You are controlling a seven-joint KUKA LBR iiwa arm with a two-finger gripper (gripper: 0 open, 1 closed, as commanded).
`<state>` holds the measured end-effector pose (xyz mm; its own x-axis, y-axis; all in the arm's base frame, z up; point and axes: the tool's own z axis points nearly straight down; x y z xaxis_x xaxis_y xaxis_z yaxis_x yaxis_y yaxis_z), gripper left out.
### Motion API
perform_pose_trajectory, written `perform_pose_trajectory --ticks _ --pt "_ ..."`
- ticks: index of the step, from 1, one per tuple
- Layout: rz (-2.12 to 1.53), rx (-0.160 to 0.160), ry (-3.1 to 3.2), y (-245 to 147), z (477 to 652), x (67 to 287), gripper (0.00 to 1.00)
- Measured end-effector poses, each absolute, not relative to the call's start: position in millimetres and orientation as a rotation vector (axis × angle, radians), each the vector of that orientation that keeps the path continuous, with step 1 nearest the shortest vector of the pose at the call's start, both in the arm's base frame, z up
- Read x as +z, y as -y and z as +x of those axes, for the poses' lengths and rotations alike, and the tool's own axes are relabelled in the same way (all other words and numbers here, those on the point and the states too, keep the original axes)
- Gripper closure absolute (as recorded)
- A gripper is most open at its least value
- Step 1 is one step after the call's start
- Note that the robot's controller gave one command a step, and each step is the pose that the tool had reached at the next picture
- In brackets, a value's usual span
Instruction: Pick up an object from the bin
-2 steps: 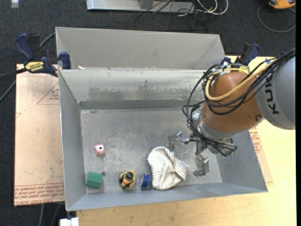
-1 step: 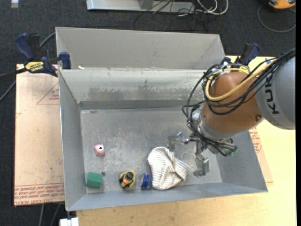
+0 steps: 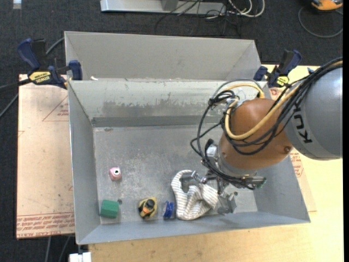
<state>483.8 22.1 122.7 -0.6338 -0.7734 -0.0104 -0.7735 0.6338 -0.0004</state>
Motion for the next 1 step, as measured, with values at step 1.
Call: perform_pose_trajectory --ticks 1 --pt "-1.591 0.003 -2.695 -28.0 511.3 106.8 1.00"
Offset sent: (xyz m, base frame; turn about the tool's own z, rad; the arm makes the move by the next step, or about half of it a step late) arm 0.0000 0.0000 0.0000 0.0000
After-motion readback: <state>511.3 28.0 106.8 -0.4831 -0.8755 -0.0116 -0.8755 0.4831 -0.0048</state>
